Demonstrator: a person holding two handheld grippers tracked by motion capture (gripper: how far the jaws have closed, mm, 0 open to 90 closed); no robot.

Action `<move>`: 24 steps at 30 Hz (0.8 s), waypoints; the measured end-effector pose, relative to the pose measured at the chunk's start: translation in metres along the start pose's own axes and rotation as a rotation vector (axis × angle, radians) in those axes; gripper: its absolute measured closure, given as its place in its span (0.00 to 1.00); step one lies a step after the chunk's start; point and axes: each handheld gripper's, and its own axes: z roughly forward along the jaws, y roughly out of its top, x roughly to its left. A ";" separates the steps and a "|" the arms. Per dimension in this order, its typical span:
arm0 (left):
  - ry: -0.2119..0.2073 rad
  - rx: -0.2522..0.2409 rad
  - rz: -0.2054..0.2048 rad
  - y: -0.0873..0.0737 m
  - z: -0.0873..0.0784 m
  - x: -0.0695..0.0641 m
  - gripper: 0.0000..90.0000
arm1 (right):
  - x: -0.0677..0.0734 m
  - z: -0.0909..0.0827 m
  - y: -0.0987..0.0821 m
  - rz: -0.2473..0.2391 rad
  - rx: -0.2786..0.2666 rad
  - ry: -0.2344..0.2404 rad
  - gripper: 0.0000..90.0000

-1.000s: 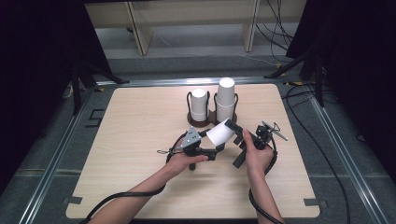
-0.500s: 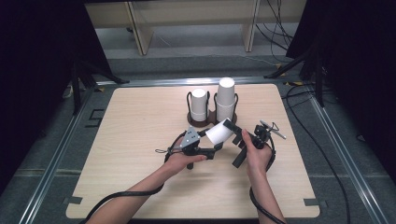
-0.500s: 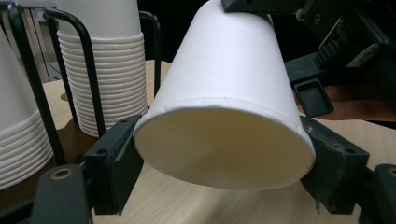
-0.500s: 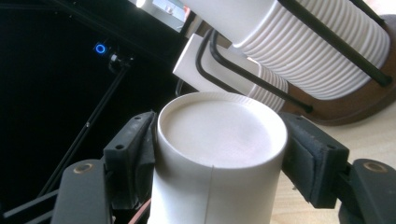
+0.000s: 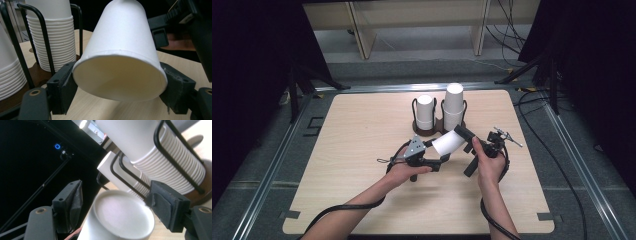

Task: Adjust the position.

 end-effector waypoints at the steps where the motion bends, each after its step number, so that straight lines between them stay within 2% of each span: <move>1: -0.008 -0.004 0.000 0.000 0.000 0.000 0.26 | -0.001 -0.001 0.001 -0.041 -0.013 0.007 0.31; 2: -0.003 0.015 0.006 0.001 -0.002 0.000 0.26 | 0.000 -0.003 0.003 -0.053 -0.009 0.009 0.31; 4: -0.006 0.012 0.013 0.002 -0.003 0.001 0.26 | 0.000 -0.007 0.005 -0.069 -0.008 0.043 0.30; 5: -0.004 0.029 0.020 0.003 -0.005 0.001 0.26 | -0.001 -0.008 0.006 -0.100 -0.011 0.032 0.30; 6: -0.005 0.039 0.021 0.004 -0.006 0.002 0.26 | 0.000 -0.010 0.007 -0.092 -0.015 0.031 0.30; 7: -0.002 0.047 0.024 0.004 -0.006 0.002 0.26 | -0.002 -0.011 0.008 -0.116 -0.019 0.036 0.30; 8: -0.005 0.055 0.029 0.004 -0.007 0.003 0.26 | -0.003 -0.012 0.009 -0.139 -0.018 0.021 0.30; 11: 0.000 0.095 0.044 0.006 -0.009 0.005 0.25 | -0.003 -0.015 0.009 -0.162 -0.004 0.035 0.30; 12: -0.002 0.099 0.046 0.006 -0.010 0.005 0.25 | -0.004 -0.017 0.010 -0.204 0.000 0.028 0.30; 16: 0.001 0.133 0.057 0.010 -0.015 0.009 0.25 | -0.004 -0.020 0.010 -0.274 0.034 -0.023 0.30; 18: 0.006 0.149 0.067 0.012 -0.018 0.011 0.25 | -0.005 -0.023 0.009 -0.320 0.051 -0.037 0.29; 19: 0.010 0.158 0.073 0.012 -0.019 0.012 0.25 | -0.007 -0.024 0.009 -0.360 0.050 -0.040 0.28; 20: 0.010 0.153 0.073 0.012 -0.020 0.013 0.25 | -0.006 -0.026 0.008 -0.363 0.062 -0.044 0.28; 22: 0.018 0.173 0.079 0.014 -0.023 0.015 0.25 | -0.008 -0.028 0.007 -0.409 0.072 -0.051 0.28; 24: 0.009 0.184 0.088 0.015 -0.024 0.016 0.26 | -0.009 -0.030 0.005 -0.434 0.088 -0.055 0.27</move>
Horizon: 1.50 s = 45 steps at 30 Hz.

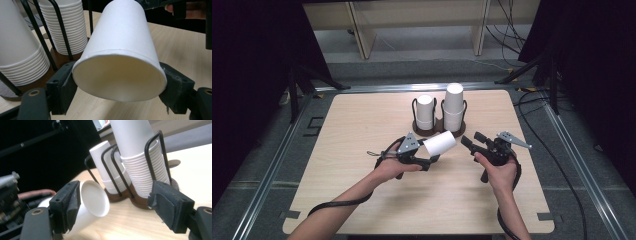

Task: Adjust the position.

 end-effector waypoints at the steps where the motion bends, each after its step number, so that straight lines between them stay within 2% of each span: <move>1: 0.004 0.007 -0.001 0.000 -0.001 0.000 0.26 | 0.000 -0.001 0.000 -0.017 0.007 -0.005 0.28; 2: 0.004 0.013 0.002 0.001 -0.002 0.001 0.26 | 0.000 -0.001 -0.002 -0.017 0.014 0.003 0.27; 4: 0.000 0.024 0.011 0.002 -0.005 0.002 0.26 | 0.001 -0.002 -0.003 -0.024 0.016 -0.023 0.27; 5: -0.005 0.023 0.013 0.003 -0.006 0.003 0.26 | 0.001 -0.002 -0.004 -0.035 0.002 -0.035 0.28; 8: 0.008 0.040 0.016 0.006 -0.010 0.005 0.26 | 0.000 -0.004 -0.006 -0.070 0.009 -0.050 0.28; 9: 0.013 0.035 0.020 0.006 -0.010 0.006 0.26 | 0.002 -0.004 -0.006 -0.047 0.023 -0.046 0.27; 11: 0.023 0.042 0.037 0.007 -0.013 0.006 0.26 | 0.001 -0.003 -0.009 -0.078 0.034 -0.044 0.27; 12: 0.031 0.057 0.046 0.008 -0.016 0.006 0.26 | 0.001 -0.003 -0.010 -0.072 0.040 -0.035 0.27; 13: 0.037 0.052 0.044 0.008 -0.016 0.006 0.26 | 0.002 -0.002 -0.012 -0.067 0.044 -0.030 0.27; 14: 0.037 0.068 0.057 0.009 -0.018 0.007 0.26 | 0.001 -0.001 -0.012 -0.099 0.050 -0.036 0.27; 16: 0.046 0.073 0.061 0.009 -0.020 0.008 0.26 | 0.003 0.000 -0.014 -0.086 0.056 -0.030 0.26; 17: 0.043 0.089 0.068 0.009 -0.022 0.010 0.26 | 0.003 0.001 -0.014 -0.114 0.063 -0.036 0.26; 18: 0.044 0.099 0.077 0.008 -0.023 0.010 0.26 | 0.004 0.001 -0.015 -0.112 0.073 -0.023 0.25; 19: 0.051 0.111 0.087 0.008 -0.024 0.011 0.26 | 0.004 0.002 -0.015 -0.133 0.074 -0.017 0.25; 20: 0.055 0.127 0.107 0.009 -0.026 0.011 0.26 | 0.005 0.001 -0.015 -0.143 0.095 -0.025 0.25; 22: 0.066 0.153 0.151 0.012 -0.029 0.012 0.26 | 0.005 0.003 -0.016 -0.151 0.091 0.006 0.25; 23: 0.060 0.155 0.144 0.014 -0.030 0.013 0.26 | 0.005 0.004 -0.017 -0.167 0.097 -0.001 0.25; 25: 0.054 0.156 0.160 0.018 -0.031 0.013 0.26 | 0.006 0.002 -0.017 -0.173 0.126 -0.001 0.25; 26: 0.061 0.183 0.189 0.021 -0.033 0.014 0.26 | 0.005 0.002 -0.018 -0.185 0.115 0.005 0.25; 28: 0.047 0.191 0.201 0.024 -0.033 0.013 0.26 | 0.005 0.000 -0.018 -0.198 0.133 0.006 0.25; 29: 0.042 0.197 0.203 0.026 -0.033 0.012 0.26 | 0.006 0.000 -0.020 -0.182 0.137 0.019 0.25; 30: 0.042 0.197 0.203 0.026 -0.033 0.012 0.26 | 0.005 0.001 -0.021 -0.207 0.131 0.027 0.25; 31: 0.036 0.226 0.242 0.028 -0.033 0.012 0.26 | 0.005 0.000 -0.021 -0.219 0.138 0.029 0.25; 32: 0.026 0.249 0.262 0.030 -0.033 0.013 0.26 | 0.007 0.000 -0.023 -0.206 0.144 0.040 0.25; 33: 0.016 0.256 0.264 0.030 -0.033 0.012 0.26 | 0.006 0.000 -0.023 -0.232 0.156 0.035 0.25; 36: -0.008 0.282 0.283 0.031 -0.033 0.012 0.26 | 0.008 0.000 -0.026 -0.212 0.175 0.050 0.25; 37: -0.004 0.290 0.286 0.031 -0.033 0.012 0.26 | 0.009 0.000 -0.027 -0.207 0.181 0.051 0.25; 38: -0.001 0.293 0.291 0.031 -0.033 0.013 0.26 | 0.009 0.000 -0.027 -0.210 0.181 0.051 0.25; 39: -0.005 0.295 0.289 0.030 -0.032 0.013 0.26 | 0.006 0.000 -0.027 -0.241 0.173 0.054 0.25; 42: -0.013 0.321 0.305 0.033 -0.034 0.013 0.26 | 0.007 0.000 -0.027 -0.230 0.176 0.056 0.25; 44: -0.019 0.311 0.306 0.034 -0.034 0.012 0.26 | 0.008 0.000 -0.027 -0.236 0.177 0.056 0.25; 45: -0.019 0.310 0.314 0.035 -0.034 0.012 0.26 | 0.010 -0.001 -0.028 -0.196 0.192 0.058 0.25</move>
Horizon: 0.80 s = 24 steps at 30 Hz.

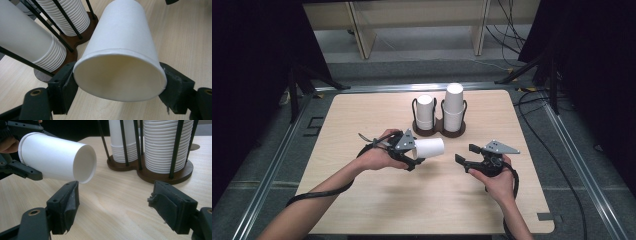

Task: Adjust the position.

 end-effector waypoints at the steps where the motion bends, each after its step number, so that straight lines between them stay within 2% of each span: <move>1: 0.000 -0.003 -0.005 0.001 0.000 -0.001 0.26 | -0.001 0.001 0.000 -0.021 -0.011 -0.005 0.25; 2: 0.000 0.005 -0.003 0.002 -0.001 0.000 0.26 | -0.002 0.001 0.000 -0.042 -0.014 -0.006 0.25; 4: -0.008 0.000 -0.006 0.002 -0.001 0.000 0.27 | -0.001 0.002 0.000 -0.033 -0.009 0.002 0.25; 6: -0.019 0.017 -0.001 0.003 -0.002 0.001 0.27 | 0.000 0.001 0.000 -0.025 0.010 0.002 0.25; 7: -0.014 0.025 0.001 0.004 -0.003 0.002 0.27 | 0.000 0.001 0.000 -0.044 0.007 -0.003 0.25; 10: -0.009 0.045 0.026 0.004 -0.003 0.005 0.28 | 0.000 0.000 0.000 -0.065 0.017 -0.008 0.25; 11: -0.007 0.052 0.037 0.005 -0.003 0.007 0.28 | 0.000 0.001 -0.001 -0.066 0.008 0.005 0.25; 13: -0.007 0.083 0.037 0.006 -0.004 0.008 0.28 | 0.001 0.001 -0.002 -0.076 0.024 -0.003 0.25; 14: -0.011 0.098 0.039 0.006 -0.004 0.008 0.28 | 0.002 0.003 -0.003 -0.072 0.019 0.004 0.25; 15: -0.014 0.113 0.041 0.007 -0.004 0.008 0.28 | 0.003 0.003 -0.004 -0.054 0.037 0.010 0.25; 16: -0.017 0.126 0.046 0.008 -0.005 0.007 0.28 | 0.004 0.002 -0.004 -0.062 0.054 0.002 0.25; 17: -0.025 0.137 0.052 0.009 -0.005 0.007 0.28 | 0.003 0.004 -0.004 -0.079 0.039 0.014 0.25; 19: -0.038 0.164 0.067 0.012 -0.006 0.007 0.28 | 0.004 0.003 -0.005 -0.094 0.054 0.007 0.25; 21: -0.046 0.174 0.071 0.013 -0.007 0.007 0.28 | 0.006 0.004 -0.005 -0.090 0.058 0.013 0.25; 22: -0.055 0.198 0.087 0.015 -0.007 0.007 0.28 | 0.006 0.004 -0.005 -0.103 0.058 0.004 0.25; 23: -0.055 0.210 0.102 0.016 -0.007 0.007 0.28 | 0.009 0.004 -0.006 -0.087 0.083 0.022 0.25; 24: -0.060 0.235 0.115 0.018 -0.008 0.008 0.28 | 0.010 0.005 -0.006 -0.076 0.084 0.025 0.25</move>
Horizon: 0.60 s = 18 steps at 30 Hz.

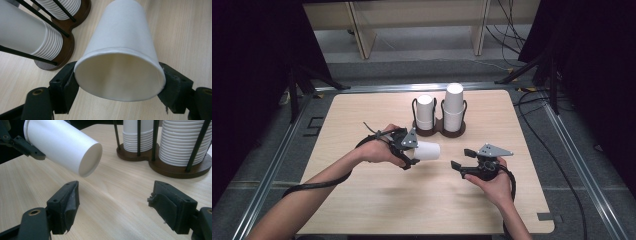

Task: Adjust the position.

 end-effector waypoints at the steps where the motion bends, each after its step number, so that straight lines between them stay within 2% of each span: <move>1: 0.000 0.014 0.005 0.001 -0.001 0.001 0.28 | -0.001 0.002 0.000 -0.034 -0.024 0.000 0.25; 3: -0.008 0.035 0.012 0.002 -0.001 0.003 0.28 | 0.000 0.002 0.000 -0.030 -0.017 0.010 0.25; 4: -0.011 0.046 0.007 0.002 -0.002 0.003 0.28 | 0.000 0.001 0.000 -0.030 -0.002 -0.002 0.25; 6: -0.006 0.062 0.015 0.003 -0.001 0.005 0.28 | 0.000 0.002 0.001 -0.052 -0.007 -0.003 0.25; 8: -0.009 0.082 0.024 0.004 -0.001 0.005 0.28 | 0.003 0.002 0.000 -0.018 0.012 0.011 0.25; 10: -0.016 0.098 0.033 0.005 -0.002 0.004 0.28 | 0.002 0.003 0.001 -0.058 0.013 -0.005 0.25; 12: -0.021 0.119 0.051 0.007 -0.003 0.004 0.28 | 0.003 0.006 0.001 -0.054 0.007 0.024 0.25; 13: -0.022 0.127 0.055 0.008 -0.004 0.004 0.28 | 0.003 0.006 0.001 -0.070 0.022 0.014 0.25; 14: -0.026 0.136 0.065 0.009 -0.004 0.004 0.28 | 0.005 0.006 0.001 -0.046 0.032 0.024 0.25; 15: -0.031 0.143 0.071 0.010 -0.005 0.004 0.28 | 0.004 0.006 0.001 -0.075 0.022 0.014 0.25; 16: -0.031 0.145 0.078 0.010 -0.005 0.004 0.27 | 0.006 0.008 0.000 -0.061 0.021 0.029 0.25; 18: -0.034 0.149 0.089 0.011 -0.005 0.004 0.27 | 0.007 0.009 0.000 -0.093 0.036 0.031 0.25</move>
